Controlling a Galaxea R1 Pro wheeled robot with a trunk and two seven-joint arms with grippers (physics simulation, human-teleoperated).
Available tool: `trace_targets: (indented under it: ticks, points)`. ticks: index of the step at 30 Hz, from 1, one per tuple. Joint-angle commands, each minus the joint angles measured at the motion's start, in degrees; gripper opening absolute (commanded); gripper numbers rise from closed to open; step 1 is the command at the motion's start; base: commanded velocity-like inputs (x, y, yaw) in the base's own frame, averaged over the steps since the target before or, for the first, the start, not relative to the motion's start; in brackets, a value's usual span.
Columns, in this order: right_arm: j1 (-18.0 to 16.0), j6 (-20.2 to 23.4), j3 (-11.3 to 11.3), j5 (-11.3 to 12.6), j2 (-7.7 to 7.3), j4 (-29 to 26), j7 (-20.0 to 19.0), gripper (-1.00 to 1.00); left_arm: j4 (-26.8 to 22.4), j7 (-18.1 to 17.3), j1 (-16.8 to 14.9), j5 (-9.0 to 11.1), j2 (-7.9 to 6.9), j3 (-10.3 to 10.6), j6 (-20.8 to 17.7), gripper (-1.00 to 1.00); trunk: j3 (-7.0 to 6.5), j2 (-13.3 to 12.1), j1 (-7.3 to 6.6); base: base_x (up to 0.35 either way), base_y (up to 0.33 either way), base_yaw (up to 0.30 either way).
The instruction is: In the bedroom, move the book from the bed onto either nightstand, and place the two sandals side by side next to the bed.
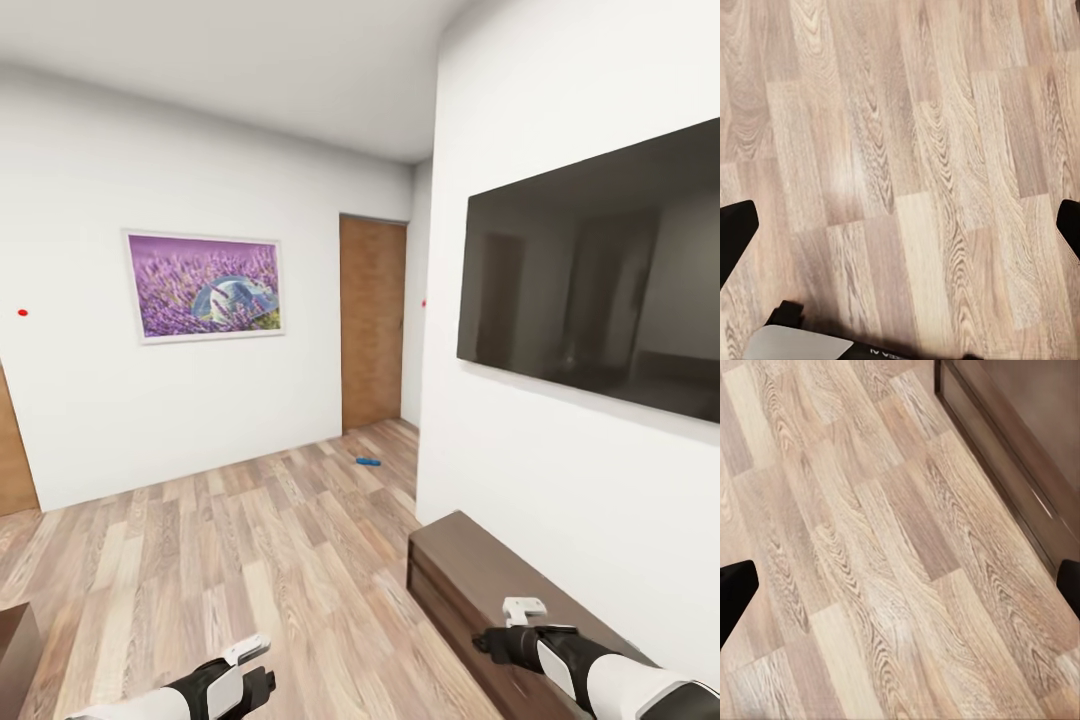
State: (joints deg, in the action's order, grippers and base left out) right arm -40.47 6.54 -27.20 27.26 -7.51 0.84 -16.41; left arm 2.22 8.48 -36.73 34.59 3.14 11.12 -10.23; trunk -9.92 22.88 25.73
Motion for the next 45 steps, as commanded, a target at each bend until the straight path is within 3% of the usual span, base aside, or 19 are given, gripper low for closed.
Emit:
trace_targets:
  ticks: [1, 24, 45]
  points:
    - [-0.05, 0.14, -0.45, 0.61, 0.00, 0.09, -0.26, 1.00, 0.07, 0.13, -0.04, 0.48, 0.02, 0.48, -0.13, 1.00, 0.02, 0.04, 0.06, 0.339, 0.000, 0.000]
    - [-0.05, 0.10, -0.40, 0.61, -0.02, 0.06, -0.27, 1.00, 0.07, 0.13, -0.05, 0.48, 0.03, 0.48, -0.12, 1.00, 0.02, 0.04, 0.06, 0.343, 0.004, 0.000]
    - [-0.05, 0.10, -0.41, 0.61, -0.01, 0.06, -0.29, 1.00, 0.07, 0.13, -0.04, 0.48, 0.05, 0.48, -0.14, 1.00, 0.02, 0.04, 0.06, 0.303, 0.205, 0.000]
